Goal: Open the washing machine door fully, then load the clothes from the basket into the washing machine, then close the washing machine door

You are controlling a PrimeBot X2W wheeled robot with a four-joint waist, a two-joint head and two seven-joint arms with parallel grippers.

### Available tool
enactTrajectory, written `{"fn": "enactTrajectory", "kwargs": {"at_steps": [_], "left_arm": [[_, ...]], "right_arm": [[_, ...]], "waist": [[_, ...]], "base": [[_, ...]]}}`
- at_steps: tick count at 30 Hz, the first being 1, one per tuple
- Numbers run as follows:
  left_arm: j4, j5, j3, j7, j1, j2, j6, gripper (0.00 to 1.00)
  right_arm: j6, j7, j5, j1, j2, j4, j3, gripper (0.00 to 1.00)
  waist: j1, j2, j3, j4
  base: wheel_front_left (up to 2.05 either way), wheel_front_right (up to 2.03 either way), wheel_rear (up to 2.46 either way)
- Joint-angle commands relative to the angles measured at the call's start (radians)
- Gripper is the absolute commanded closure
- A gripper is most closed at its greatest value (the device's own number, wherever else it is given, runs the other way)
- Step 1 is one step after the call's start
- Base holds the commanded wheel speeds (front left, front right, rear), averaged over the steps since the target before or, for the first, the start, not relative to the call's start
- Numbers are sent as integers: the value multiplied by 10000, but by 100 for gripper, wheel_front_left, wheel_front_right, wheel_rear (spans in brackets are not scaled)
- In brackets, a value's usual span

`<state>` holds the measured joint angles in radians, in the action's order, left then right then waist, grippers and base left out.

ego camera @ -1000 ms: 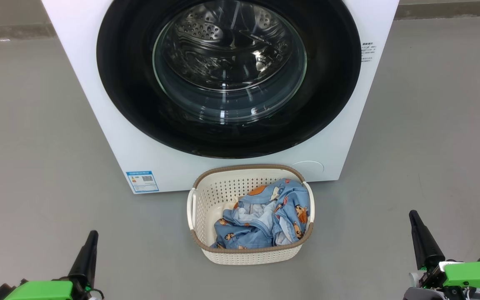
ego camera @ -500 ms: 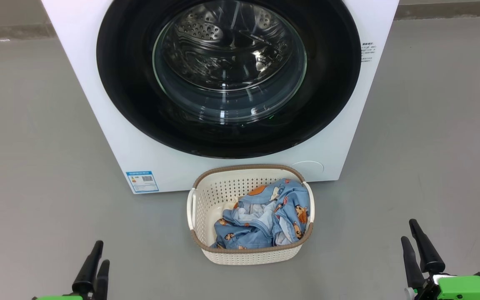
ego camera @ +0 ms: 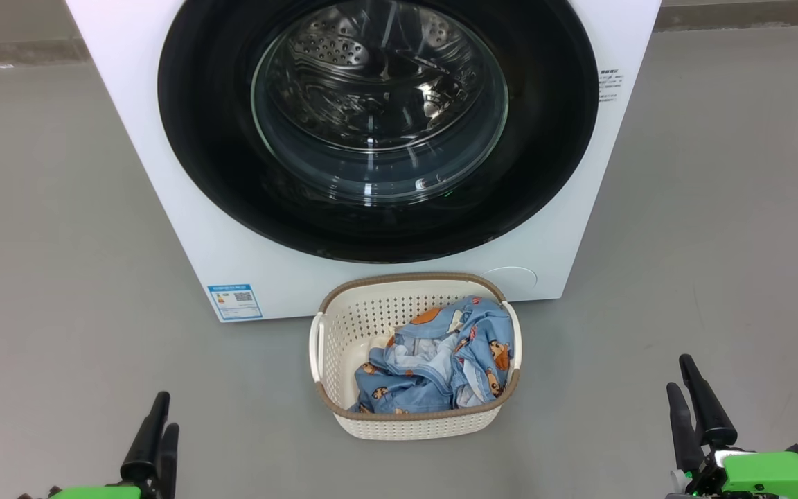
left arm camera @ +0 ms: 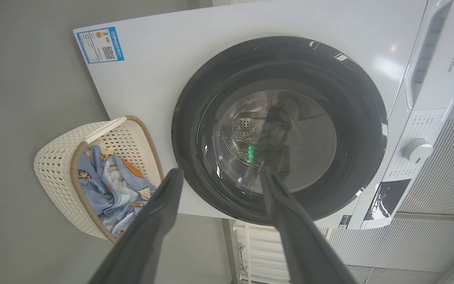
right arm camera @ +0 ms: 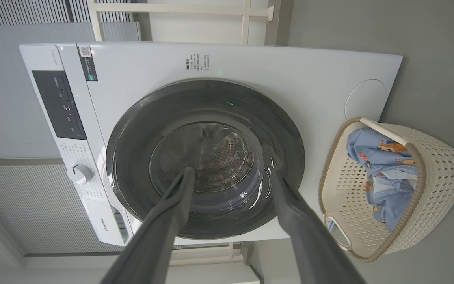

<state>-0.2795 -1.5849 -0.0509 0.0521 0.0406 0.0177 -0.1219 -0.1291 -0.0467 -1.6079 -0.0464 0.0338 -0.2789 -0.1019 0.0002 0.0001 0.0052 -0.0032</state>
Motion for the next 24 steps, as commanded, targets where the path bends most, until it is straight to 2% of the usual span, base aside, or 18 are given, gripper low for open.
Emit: {"fn": "enactTrajectory", "kwargs": {"at_steps": [1,13,24], "left_arm": [[369,131,-56,-115,430,194,-26,0],[578,748,77,-494,498,326,-33,0],[824,1905,123,-820,592,332,-40,0]], "right_arm": [[-3,113,262,-410,85,342,138,0],[-4,463,686,-550,94,707,352,0],[-6,785,1719,-649,103,1060,638,0]], "waist": [[-2,-1,0,-11],[-2,-1,-22,-53],[-2,-1,-67,-71]], "base": [[0,0,0],[0,0,0],[0,0,0]]}}
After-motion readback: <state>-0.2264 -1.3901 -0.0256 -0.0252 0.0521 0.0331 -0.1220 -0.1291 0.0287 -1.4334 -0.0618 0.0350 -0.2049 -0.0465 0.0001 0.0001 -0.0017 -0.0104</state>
